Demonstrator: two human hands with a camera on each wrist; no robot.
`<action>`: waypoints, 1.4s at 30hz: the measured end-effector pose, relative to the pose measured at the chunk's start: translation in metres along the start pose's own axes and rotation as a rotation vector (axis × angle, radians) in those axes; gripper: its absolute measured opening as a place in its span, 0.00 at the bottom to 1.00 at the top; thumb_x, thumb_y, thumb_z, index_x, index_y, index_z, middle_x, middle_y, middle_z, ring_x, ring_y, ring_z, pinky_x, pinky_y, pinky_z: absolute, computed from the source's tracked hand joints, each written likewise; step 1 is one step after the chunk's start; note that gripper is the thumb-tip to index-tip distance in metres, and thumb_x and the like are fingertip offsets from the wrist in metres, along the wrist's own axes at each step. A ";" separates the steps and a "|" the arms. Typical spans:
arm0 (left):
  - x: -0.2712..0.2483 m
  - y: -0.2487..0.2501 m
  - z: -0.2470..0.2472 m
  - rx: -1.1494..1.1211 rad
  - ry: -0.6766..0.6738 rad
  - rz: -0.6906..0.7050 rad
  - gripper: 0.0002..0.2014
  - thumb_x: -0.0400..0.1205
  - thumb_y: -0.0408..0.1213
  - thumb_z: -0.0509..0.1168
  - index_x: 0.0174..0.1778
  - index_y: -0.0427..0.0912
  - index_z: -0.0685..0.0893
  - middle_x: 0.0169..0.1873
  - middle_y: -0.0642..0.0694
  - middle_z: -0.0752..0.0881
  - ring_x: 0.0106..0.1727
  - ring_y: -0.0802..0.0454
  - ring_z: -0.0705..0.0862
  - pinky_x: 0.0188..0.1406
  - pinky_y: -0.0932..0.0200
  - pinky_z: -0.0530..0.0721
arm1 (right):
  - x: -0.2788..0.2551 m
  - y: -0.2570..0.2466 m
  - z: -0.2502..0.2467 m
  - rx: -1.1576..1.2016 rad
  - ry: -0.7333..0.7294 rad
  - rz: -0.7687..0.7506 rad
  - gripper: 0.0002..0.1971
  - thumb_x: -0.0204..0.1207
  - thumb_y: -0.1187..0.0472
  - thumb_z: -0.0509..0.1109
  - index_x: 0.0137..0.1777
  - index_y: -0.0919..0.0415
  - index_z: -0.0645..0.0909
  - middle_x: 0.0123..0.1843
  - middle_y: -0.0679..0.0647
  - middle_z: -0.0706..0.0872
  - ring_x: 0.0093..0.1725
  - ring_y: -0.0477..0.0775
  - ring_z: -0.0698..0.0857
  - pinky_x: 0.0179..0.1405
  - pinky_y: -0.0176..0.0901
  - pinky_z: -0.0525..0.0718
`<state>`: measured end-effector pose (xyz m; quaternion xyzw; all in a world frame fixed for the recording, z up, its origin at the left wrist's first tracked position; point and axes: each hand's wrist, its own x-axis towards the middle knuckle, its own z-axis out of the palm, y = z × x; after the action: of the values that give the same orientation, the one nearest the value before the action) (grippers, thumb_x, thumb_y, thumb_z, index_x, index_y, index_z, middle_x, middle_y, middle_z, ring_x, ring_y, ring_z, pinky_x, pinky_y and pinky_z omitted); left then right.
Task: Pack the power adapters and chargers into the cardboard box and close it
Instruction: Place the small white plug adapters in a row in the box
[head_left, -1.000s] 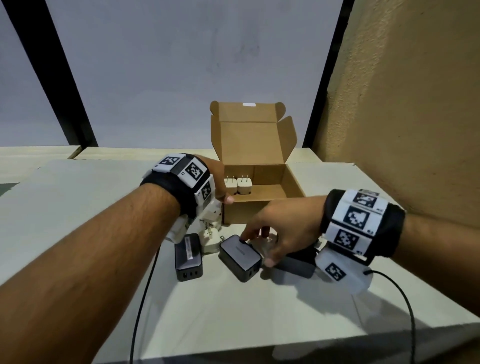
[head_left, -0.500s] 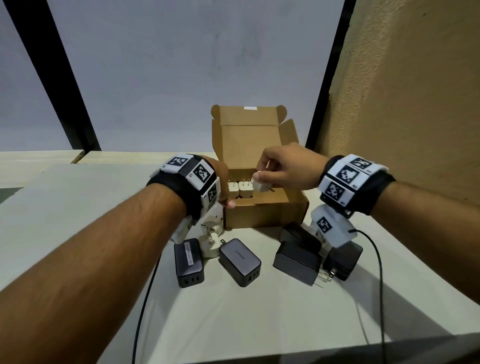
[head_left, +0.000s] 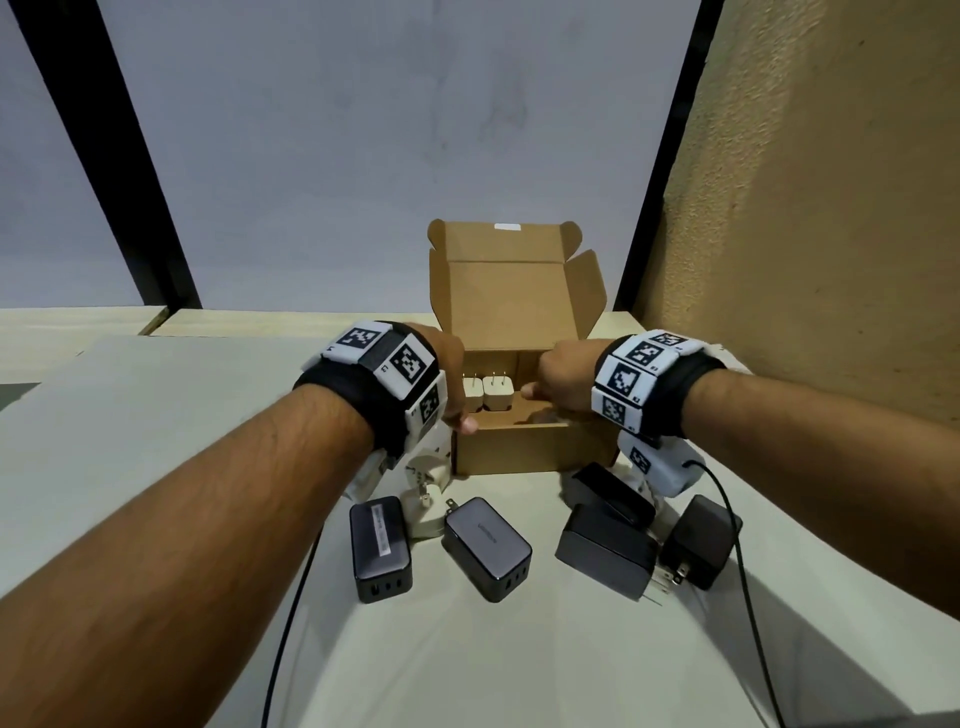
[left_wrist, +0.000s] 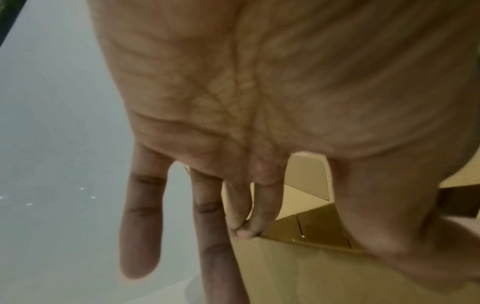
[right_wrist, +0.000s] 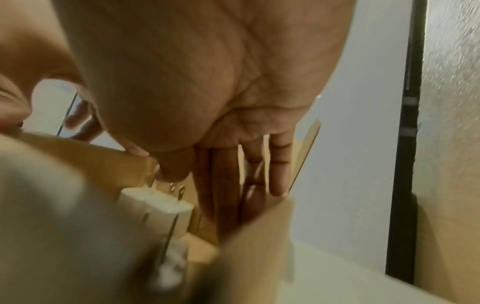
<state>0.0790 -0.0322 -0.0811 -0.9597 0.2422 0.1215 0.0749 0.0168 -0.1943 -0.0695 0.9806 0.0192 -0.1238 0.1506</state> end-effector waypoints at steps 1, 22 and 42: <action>-0.001 0.000 0.000 0.002 0.010 0.005 0.28 0.65 0.64 0.76 0.49 0.44 0.88 0.36 0.50 0.82 0.40 0.50 0.81 0.42 0.58 0.78 | -0.002 0.003 -0.005 0.008 0.034 -0.014 0.24 0.84 0.44 0.59 0.45 0.65 0.83 0.41 0.57 0.84 0.42 0.55 0.82 0.51 0.48 0.84; -0.004 -0.002 0.000 0.017 -0.030 -0.009 0.31 0.62 0.68 0.74 0.49 0.47 0.85 0.43 0.50 0.83 0.43 0.51 0.79 0.37 0.61 0.75 | 0.008 0.026 0.014 0.035 0.025 -0.230 0.23 0.79 0.69 0.63 0.71 0.51 0.81 0.67 0.52 0.83 0.64 0.56 0.82 0.66 0.52 0.81; -0.007 -0.002 0.000 -0.016 -0.012 0.007 0.30 0.58 0.71 0.74 0.43 0.51 0.78 0.38 0.52 0.80 0.39 0.51 0.78 0.26 0.63 0.69 | 0.005 0.026 -0.004 0.082 0.150 -0.155 0.12 0.78 0.64 0.70 0.59 0.53 0.85 0.52 0.51 0.87 0.50 0.54 0.85 0.51 0.44 0.84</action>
<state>0.0742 -0.0271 -0.0793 -0.9587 0.2439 0.1294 0.0681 0.0248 -0.2182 -0.0594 0.9880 0.1012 -0.0620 0.0986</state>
